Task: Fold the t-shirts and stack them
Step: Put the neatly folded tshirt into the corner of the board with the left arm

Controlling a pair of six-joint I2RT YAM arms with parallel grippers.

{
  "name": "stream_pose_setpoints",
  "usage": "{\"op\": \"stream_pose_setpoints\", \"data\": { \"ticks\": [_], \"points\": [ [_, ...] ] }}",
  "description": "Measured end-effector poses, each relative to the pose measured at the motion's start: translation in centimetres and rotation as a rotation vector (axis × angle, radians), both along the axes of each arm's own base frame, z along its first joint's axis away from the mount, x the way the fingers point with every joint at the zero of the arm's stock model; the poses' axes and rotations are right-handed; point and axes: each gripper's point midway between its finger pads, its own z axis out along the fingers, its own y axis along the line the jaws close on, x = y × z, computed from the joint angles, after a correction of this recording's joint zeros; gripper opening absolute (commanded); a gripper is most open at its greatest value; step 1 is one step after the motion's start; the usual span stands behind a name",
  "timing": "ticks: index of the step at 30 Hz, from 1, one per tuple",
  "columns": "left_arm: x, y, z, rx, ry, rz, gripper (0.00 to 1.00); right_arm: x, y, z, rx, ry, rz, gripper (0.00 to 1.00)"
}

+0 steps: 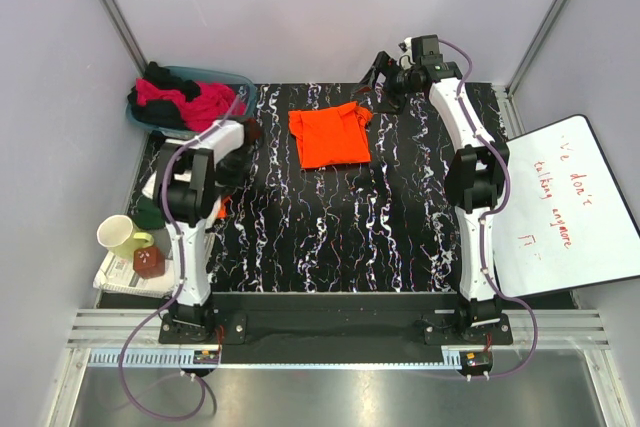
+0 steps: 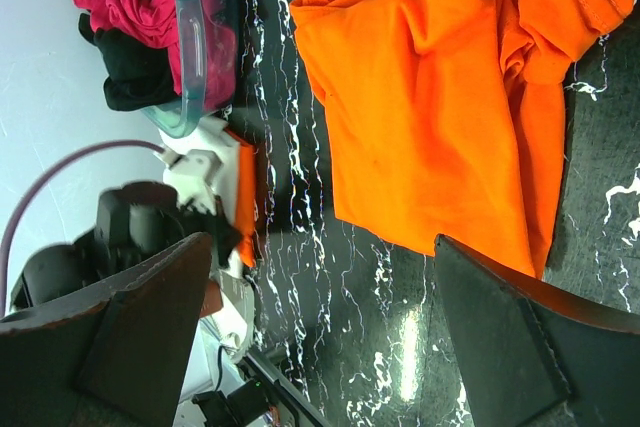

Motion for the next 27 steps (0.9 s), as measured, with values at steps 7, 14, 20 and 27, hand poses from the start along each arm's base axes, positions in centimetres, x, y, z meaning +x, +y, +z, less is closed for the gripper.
{"op": "stream_pose_setpoints", "data": {
  "ticks": [7, 14, 20, 27],
  "points": [
    [0.4, -8.4, 0.0, -0.161, -0.007, -0.118, 0.00, 0.0, 0.0, 0.0, -0.001, 0.003, 0.000, 1.00],
    [0.8, -13.7, 0.3, -0.374, -0.012, -0.085, 0.00, -0.5, -0.2, 0.2, -0.007, 0.005, 0.003, 1.00],
    [1.0, -17.6, 0.4, -0.502, -0.013, -0.088, 0.00, -0.9, -0.3, 0.0, -0.012, 0.010, 0.007, 1.00],
    [0.8, -19.5, 0.6, -0.587, -0.004, -0.090, 0.86, -1.1, -0.4, -0.9, -0.026, 0.030, 0.004, 1.00]
  ]
}}
